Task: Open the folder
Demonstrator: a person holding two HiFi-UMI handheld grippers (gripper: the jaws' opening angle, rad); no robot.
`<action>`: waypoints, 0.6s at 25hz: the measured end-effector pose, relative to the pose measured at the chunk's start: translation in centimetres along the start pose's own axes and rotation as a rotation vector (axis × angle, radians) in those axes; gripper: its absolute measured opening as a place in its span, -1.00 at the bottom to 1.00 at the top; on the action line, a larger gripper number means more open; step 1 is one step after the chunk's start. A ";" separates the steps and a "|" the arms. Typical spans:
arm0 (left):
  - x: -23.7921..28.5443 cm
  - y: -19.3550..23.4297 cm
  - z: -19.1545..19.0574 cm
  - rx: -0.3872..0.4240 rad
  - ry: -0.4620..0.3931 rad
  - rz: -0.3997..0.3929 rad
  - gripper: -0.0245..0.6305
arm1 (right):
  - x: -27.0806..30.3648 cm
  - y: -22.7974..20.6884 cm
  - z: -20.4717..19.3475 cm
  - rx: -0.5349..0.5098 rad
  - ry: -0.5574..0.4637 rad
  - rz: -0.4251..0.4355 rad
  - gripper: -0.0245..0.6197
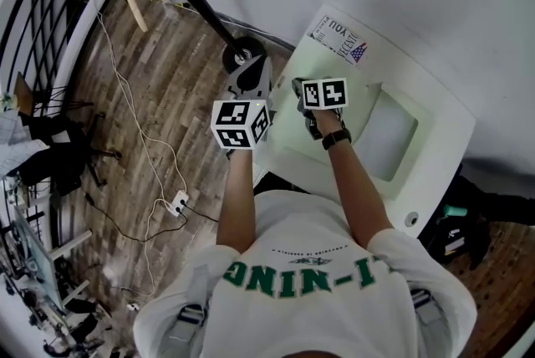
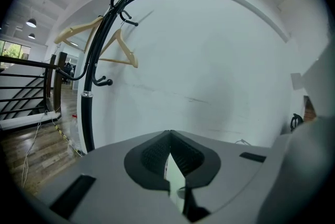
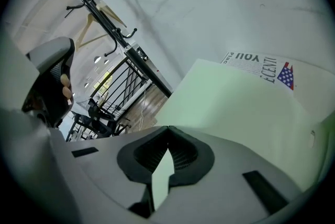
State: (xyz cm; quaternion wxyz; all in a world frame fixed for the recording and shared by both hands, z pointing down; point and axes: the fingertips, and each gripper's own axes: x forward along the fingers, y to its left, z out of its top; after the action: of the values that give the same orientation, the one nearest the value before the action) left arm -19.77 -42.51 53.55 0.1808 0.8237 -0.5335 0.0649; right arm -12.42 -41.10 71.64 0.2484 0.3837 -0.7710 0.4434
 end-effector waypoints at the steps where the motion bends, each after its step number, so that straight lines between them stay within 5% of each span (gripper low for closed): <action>1: -0.1 -0.5 0.3 0.005 -0.005 -0.007 -0.88 | -0.8 0.0 0.3 0.007 -0.020 0.001 -0.87; 15: -2.7 -10.9 3.0 0.088 -0.060 -0.131 -0.88 | -14.2 -3.2 -0.1 0.079 -0.280 -0.099 -0.87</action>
State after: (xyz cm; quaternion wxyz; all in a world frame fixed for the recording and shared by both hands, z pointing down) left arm -11.35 -37.34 47.51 0.1324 0.8654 -0.4804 0.0515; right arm -1.57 -36.78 63.03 0.1448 0.4885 -0.7604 0.4026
